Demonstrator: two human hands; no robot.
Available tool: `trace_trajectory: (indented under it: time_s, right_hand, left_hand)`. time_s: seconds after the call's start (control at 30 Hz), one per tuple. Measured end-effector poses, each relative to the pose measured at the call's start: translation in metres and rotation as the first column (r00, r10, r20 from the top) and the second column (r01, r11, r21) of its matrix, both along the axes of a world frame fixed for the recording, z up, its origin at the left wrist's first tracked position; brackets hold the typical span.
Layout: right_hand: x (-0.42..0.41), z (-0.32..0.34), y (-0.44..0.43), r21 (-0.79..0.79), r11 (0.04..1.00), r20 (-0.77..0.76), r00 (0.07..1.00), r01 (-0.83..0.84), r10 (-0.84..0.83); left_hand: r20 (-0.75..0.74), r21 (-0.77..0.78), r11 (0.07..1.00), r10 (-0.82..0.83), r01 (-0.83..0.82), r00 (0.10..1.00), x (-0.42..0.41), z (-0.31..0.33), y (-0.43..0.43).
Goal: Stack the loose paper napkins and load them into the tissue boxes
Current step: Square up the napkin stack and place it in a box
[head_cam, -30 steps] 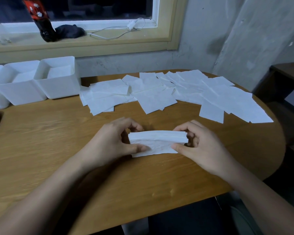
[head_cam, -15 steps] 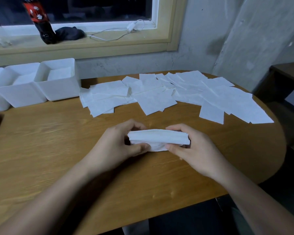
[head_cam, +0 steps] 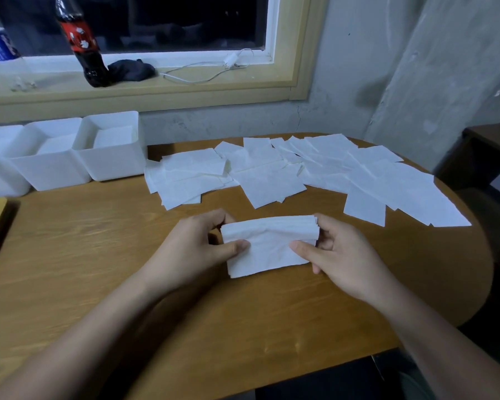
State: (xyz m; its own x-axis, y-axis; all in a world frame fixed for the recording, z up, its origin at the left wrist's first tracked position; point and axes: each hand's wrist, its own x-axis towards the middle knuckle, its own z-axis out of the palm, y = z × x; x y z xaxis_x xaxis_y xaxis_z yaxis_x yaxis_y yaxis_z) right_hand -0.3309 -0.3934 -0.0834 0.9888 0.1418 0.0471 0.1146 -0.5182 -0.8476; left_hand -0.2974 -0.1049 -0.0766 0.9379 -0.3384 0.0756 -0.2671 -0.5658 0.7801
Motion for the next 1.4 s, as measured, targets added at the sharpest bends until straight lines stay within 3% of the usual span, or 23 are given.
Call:
trace_trajectory:
  time_s: [0.27, 0.53, 0.8, 0.93, 1.13, 1.3, 1.4]
  right_hand:
    - [0.053, 0.058, 0.025, -0.152, 0.972, 0.027, 0.982, -0.179, 0.185]
    - [0.114, 0.112, 0.088, -0.289, 0.915, 0.112, 0.939, -0.281, 0.324]
    - [0.191, 0.138, 0.152, -0.371, 0.864, 0.148, 0.897, -0.340, 0.417]
    - [0.225, 0.145, 0.181, -0.305, 0.871, 0.101, 0.896, -0.385, 0.431]
    - [0.266, 0.140, 0.233, -0.088, 0.896, 0.055, 0.896, -0.435, 0.440]
    - [0.297, 0.123, 0.309, 0.151, 0.900, -0.040, 0.907, -0.409, 0.419]
    - [0.316, 0.110, 0.356, 0.212, 0.923, -0.059, 0.938, -0.322, 0.341]
  left_hand:
    - [0.030, 0.247, 0.967, -0.075, 0.066, 0.997, 0.035, 0.055, 0.030]
    - [0.146, 0.145, 0.989, -0.034, 0.012, 0.989, 0.078, 0.101, 0.066]
    - [0.118, 0.050, 0.991, 0.117, -0.124, 0.986, 0.116, 0.113, 0.127]
    - [0.091, -0.030, 0.975, 0.222, -0.220, 0.971, 0.131, 0.114, 0.160]
    - [-0.008, -0.239, 0.888, 0.404, -0.394, 0.915, 0.153, 0.109, 0.218]
    - [-0.097, -0.269, 0.798, 0.535, -0.540, 0.839, 0.181, 0.097, 0.273]
    - [-0.113, -0.250, 0.754, 0.601, -0.608, 0.792, 0.197, 0.091, 0.306]
